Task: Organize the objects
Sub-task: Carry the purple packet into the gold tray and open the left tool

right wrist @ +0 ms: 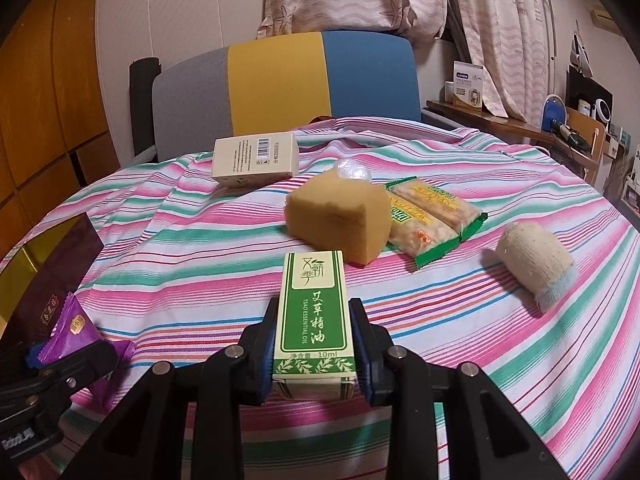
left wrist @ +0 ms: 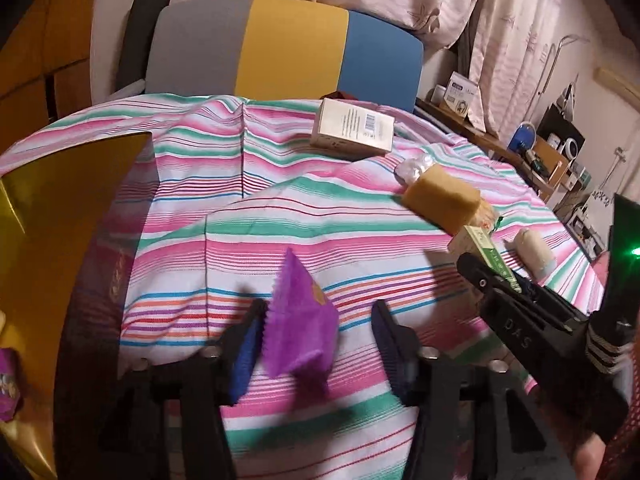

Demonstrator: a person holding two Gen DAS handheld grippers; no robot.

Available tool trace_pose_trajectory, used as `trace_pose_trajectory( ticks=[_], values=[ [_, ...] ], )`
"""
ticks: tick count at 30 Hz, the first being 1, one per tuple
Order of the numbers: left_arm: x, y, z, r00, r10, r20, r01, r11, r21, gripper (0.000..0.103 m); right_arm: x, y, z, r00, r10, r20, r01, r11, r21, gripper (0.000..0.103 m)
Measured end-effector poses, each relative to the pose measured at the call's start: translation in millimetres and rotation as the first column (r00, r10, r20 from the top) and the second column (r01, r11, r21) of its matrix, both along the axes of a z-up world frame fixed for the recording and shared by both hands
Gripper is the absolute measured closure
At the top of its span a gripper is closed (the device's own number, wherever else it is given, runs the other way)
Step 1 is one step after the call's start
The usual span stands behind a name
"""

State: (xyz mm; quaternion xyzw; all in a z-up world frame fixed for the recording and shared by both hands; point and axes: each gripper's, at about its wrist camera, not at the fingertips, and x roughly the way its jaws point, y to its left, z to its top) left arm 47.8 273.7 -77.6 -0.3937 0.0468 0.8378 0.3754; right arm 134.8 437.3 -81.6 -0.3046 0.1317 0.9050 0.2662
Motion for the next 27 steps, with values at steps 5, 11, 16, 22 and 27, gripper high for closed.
trace_pose_trajectory(
  ticks=[5,11,16,22,27],
  values=[
    [0,-8,-3,1.000,0.004,0.022,-0.004,1.000,0.010,0.070,1,0,0,1.000,-0.002,-0.006,0.002,1.000,-0.002,0.071],
    [6,-27,13,0.998,0.007,0.068,-0.013,0.996,0.089,0.071,1,0,1,1.000,-0.001,-0.007,0.001,1.000,-0.001,0.072],
    [13,-43,33,0.998,0.000,0.059,-0.008,0.991,0.133,0.071,2,-2,2,1.000,0.004,-0.012,-0.004,1.000,0.008,0.072],
    [17,-67,51,1.000,0.018,0.016,-0.020,0.987,0.162,0.071,1,-7,3,1.000,0.024,-0.017,-0.024,0.999,0.025,0.072],
    [9,-93,55,0.997,0.072,0.028,-0.076,0.982,0.172,0.071,1,-16,6,0.998,0.064,-0.025,-0.063,0.997,0.054,0.072]
  ],
)
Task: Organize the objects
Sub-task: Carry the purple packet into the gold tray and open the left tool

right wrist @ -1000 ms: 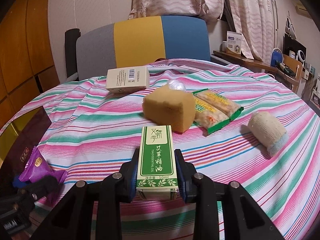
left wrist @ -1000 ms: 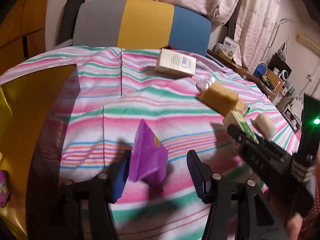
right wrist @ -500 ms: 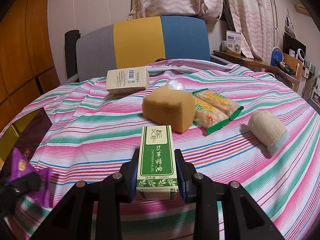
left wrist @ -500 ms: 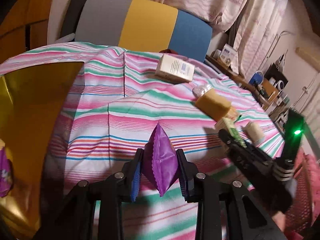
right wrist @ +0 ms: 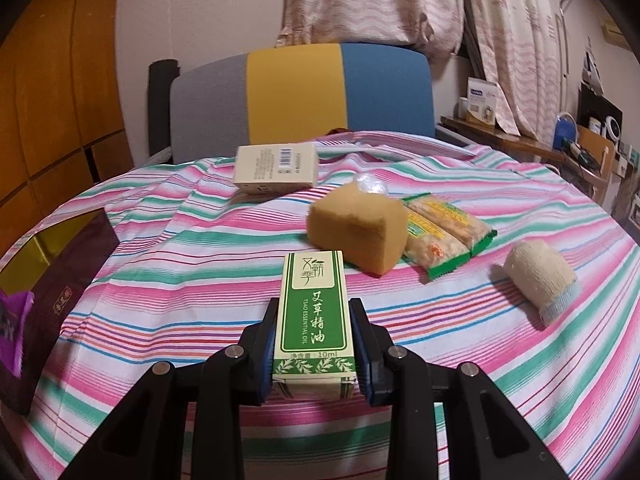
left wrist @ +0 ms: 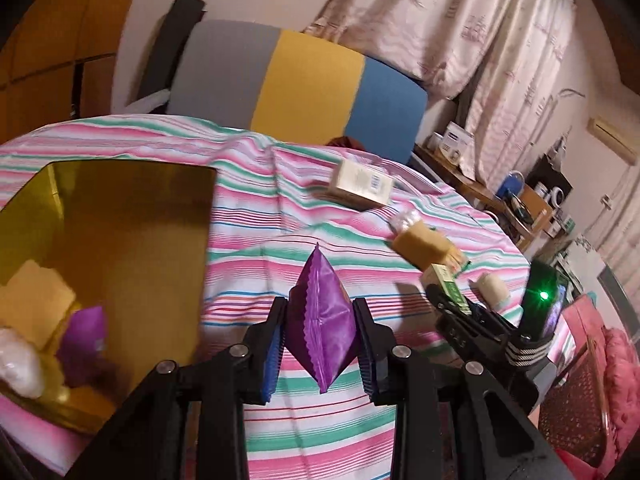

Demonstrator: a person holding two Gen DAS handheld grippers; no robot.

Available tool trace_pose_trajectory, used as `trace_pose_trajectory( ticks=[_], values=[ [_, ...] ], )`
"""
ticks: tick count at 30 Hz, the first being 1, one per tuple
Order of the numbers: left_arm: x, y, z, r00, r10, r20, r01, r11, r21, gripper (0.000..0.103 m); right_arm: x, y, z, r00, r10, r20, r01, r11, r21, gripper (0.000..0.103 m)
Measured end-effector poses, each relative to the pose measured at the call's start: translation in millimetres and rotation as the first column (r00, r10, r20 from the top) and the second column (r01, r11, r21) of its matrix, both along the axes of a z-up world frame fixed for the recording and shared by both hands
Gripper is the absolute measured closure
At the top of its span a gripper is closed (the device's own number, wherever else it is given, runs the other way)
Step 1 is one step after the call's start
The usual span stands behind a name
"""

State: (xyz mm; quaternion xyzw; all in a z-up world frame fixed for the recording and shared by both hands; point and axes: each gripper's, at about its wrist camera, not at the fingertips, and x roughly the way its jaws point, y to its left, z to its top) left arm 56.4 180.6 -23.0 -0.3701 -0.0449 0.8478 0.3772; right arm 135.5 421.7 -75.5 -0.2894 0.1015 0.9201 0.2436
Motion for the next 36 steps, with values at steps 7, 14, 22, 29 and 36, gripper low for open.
trace_pose_trajectory(
  ticks=[7,14,22,29,36],
  values=[
    [-19,-43,-5,0.994,0.095,0.051,-0.096,0.995,0.020,0.071,-3,-12,2,0.999,0.045,0.012,-0.045,0.998,0.038,0.072],
    [-35,-75,-14,0.984,0.164,0.068,-0.164,0.986,0.003,0.071,1,-21,9,0.999,0.032,-0.004,-0.032,0.999,0.030,0.072],
    [-50,-91,-32,0.979,0.181,0.089,-0.175,0.982,-0.068,0.071,0,-81,49,0.974,0.175,-0.144,-0.186,0.980,-0.066,0.072],
    [-56,-96,-36,0.977,0.202,0.061,-0.193,0.973,-0.125,0.064,-21,-142,64,0.920,0.357,-0.160,-0.378,0.916,-0.131,0.072],
    [-50,-116,-21,0.976,0.213,0.044,-0.211,0.977,-0.035,0.025,-32,-174,61,0.892,0.432,-0.131,-0.450,0.878,-0.166,0.072]
  ],
)
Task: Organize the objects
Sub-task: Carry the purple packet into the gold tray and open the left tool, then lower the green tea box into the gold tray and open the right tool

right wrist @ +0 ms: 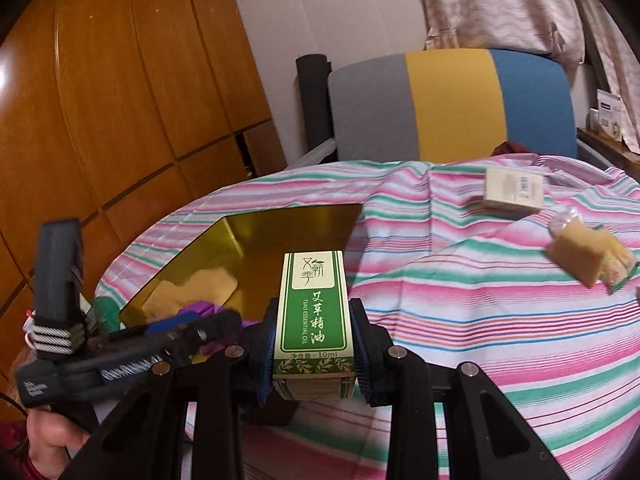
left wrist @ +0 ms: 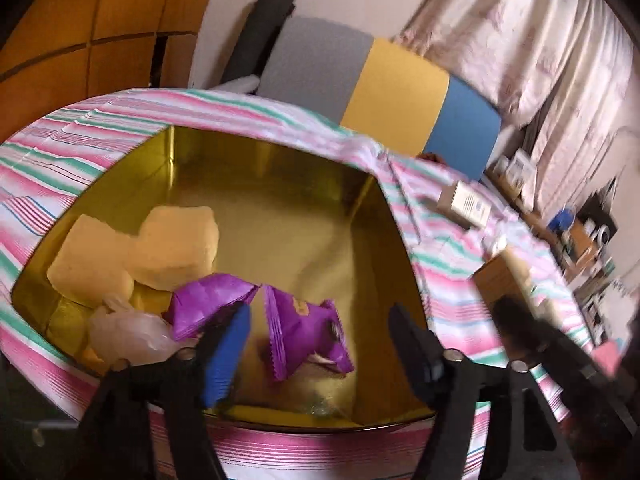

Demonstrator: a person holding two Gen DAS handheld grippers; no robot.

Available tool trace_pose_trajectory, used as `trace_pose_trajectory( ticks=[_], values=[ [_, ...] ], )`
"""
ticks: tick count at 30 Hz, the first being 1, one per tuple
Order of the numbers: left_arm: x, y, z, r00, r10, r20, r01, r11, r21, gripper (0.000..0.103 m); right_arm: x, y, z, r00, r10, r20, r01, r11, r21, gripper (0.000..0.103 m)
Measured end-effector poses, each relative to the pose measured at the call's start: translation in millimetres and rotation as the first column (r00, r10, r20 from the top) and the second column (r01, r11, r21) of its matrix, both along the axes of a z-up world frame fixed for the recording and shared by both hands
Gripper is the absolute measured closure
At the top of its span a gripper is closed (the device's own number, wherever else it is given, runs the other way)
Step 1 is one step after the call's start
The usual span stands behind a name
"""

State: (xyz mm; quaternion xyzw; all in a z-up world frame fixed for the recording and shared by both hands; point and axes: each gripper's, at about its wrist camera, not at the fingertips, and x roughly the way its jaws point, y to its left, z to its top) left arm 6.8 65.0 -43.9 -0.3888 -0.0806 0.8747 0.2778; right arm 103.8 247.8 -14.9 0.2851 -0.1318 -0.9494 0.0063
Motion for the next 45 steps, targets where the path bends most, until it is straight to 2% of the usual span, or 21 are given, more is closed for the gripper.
trace_pose_trajectory(
  ticks=[4,6,8,11,16,25,34,45],
  values=[
    [-3,-19,18,0.998,0.058,-0.019,-0.056,0.994,0.092,0.016,-8,-7,-4,0.999,0.016,0.031,-0.015,1.000,-0.026,0.072],
    [-6,-31,27,0.993,0.113,-0.017,-0.110,0.986,0.123,0.005,-12,-11,-6,0.999,0.026,0.047,-0.024,0.999,-0.042,0.072],
    [-9,-45,32,0.981,0.194,-0.010,-0.191,0.971,0.146,0.001,-18,-19,-8,0.997,0.038,0.063,-0.036,0.999,-0.041,0.072],
    [-14,-57,35,0.965,0.261,0.006,-0.259,0.954,0.152,0.000,-25,-30,-9,0.995,0.057,0.076,-0.055,0.998,-0.026,0.072],
    [-18,-65,31,0.945,0.327,0.023,-0.327,0.938,0.114,0.000,-34,-42,-13,0.993,0.047,0.107,-0.048,0.999,0.005,0.071],
    [-17,-59,22,0.947,0.316,0.052,-0.320,0.944,0.085,0.000,-38,-44,-17,0.989,0.020,0.145,-0.019,1.000,-0.010,0.065],
    [-14,-56,19,0.947,0.315,0.062,-0.319,0.946,0.062,0.000,-31,-39,-16,0.991,0.009,0.137,-0.005,1.000,-0.028,0.065],
    [-14,-60,21,0.937,0.346,0.038,-0.348,0.937,0.040,0.000,-33,-45,-17,0.989,0.012,0.151,-0.013,1.000,0.008,0.065]
  ],
)
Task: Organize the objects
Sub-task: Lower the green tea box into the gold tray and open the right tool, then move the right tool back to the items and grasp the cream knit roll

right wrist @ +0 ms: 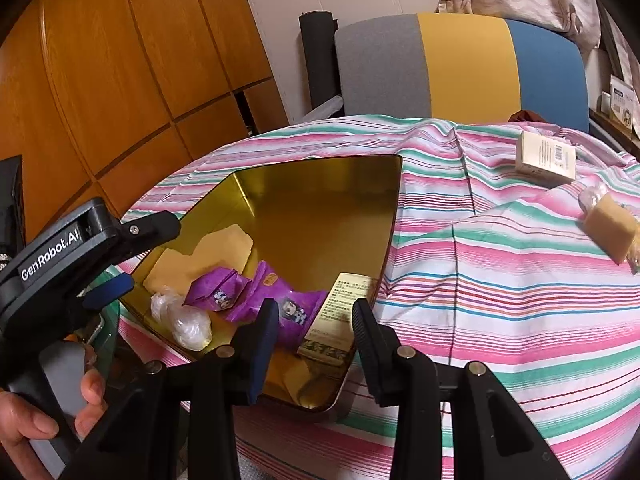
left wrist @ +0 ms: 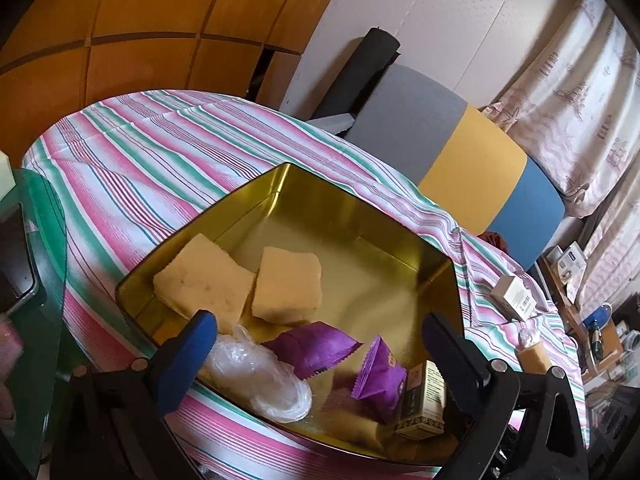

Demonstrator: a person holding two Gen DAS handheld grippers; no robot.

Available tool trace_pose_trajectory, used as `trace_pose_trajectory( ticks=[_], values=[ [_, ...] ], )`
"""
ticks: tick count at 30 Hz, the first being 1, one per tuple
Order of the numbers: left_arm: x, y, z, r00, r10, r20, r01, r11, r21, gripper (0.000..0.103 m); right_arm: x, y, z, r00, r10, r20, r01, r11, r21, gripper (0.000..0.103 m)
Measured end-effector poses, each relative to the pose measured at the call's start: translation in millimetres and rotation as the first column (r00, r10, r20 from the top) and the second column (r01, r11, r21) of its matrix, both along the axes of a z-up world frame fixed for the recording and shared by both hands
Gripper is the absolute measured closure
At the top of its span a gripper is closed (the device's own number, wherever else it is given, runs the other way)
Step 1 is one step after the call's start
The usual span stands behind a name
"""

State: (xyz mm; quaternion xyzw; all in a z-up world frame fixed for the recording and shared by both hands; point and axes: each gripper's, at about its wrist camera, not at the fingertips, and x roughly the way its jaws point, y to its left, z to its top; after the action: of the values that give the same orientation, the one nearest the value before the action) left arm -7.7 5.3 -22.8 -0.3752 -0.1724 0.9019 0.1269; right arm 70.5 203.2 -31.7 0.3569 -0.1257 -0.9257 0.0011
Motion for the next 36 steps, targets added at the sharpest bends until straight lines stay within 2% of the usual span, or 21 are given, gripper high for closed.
trace_pose_trajectory(
  ticks=[5,22,27,29,36],
  values=[
    [1,2,-3,1.000,0.002,0.008,-0.002,1.000,-0.015,0.000,-1,6,4,0.999,-0.044,0.014,0.043,0.997,0.060,0.064],
    [15,30,-5,0.996,-0.091,-0.015,0.089,0.992,-0.089,0.000,8,50,4,0.983,-0.177,0.041,0.173,0.981,0.088,0.062],
    [22,35,-6,0.993,-0.116,-0.020,0.113,0.988,-0.104,0.000,18,61,2,0.958,-0.286,0.015,0.279,0.942,0.187,0.055],
    [25,39,-6,0.991,-0.131,-0.024,0.127,0.986,-0.112,0.000,20,69,-3,0.943,-0.330,0.033,0.316,0.924,0.215,0.055],
    [36,52,-6,0.982,-0.189,-0.024,0.185,0.976,-0.117,0.000,30,101,-24,0.916,-0.387,0.108,0.351,0.902,0.252,0.055]
  ],
)
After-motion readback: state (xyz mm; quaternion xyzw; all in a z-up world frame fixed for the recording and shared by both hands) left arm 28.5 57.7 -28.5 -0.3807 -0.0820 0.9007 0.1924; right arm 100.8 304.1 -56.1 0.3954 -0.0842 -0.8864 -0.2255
